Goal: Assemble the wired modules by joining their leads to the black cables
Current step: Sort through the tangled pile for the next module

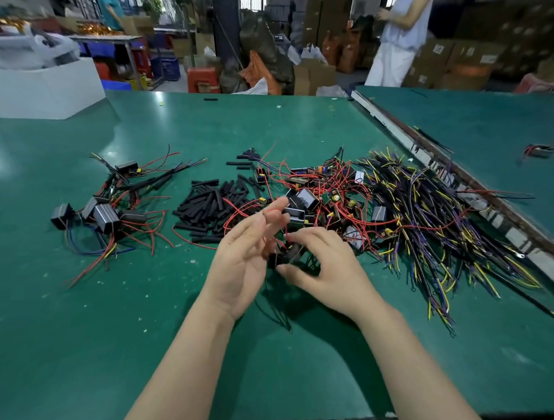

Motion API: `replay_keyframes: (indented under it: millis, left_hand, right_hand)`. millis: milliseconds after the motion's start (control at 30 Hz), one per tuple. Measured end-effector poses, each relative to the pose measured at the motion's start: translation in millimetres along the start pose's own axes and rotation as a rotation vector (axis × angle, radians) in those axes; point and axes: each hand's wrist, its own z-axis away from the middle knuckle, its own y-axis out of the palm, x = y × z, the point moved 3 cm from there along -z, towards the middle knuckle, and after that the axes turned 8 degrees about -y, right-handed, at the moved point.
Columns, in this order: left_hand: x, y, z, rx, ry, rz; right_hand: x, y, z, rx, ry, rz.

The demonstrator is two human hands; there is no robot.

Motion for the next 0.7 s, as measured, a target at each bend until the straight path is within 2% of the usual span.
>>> replay_keyframes:
  millis: [67,167,300,400,467,567,700]
  left_hand:
    - [-1,-2,0,0.027,-0.032,0.077]
    - [-2,-6,-2,-0.046,-0.018,0.111]
    - [-3,-9,-2,-0.19,-0.002,0.101]
    - [0,-7,-1,-0.173,-0.021,-0.059]
    - [5,-4,0,-0.156,-0.006,-0.367]
    - [17,1,3,-0.082,0.085,-0.855]
    - [25,7,9,-0.011,0.276,-1.303]
  right_hand:
    - [-1,-2,0,-0.051,-0.021,-0.006]
    - [1,-9,-2,-0.199,-0.077,-0.037]
    - [3,-29,0,-0.549,-0.073,0.019]
    - [6,-40,5,-0.767,-0.064,0.034]
    - [6,-45,6,-0.832,-0.001,-0.042]
    - [-2,-45,4,-0.856,0.266,-0.408]
    - [-12,-43,1,-0.93,0.542,-1.302]
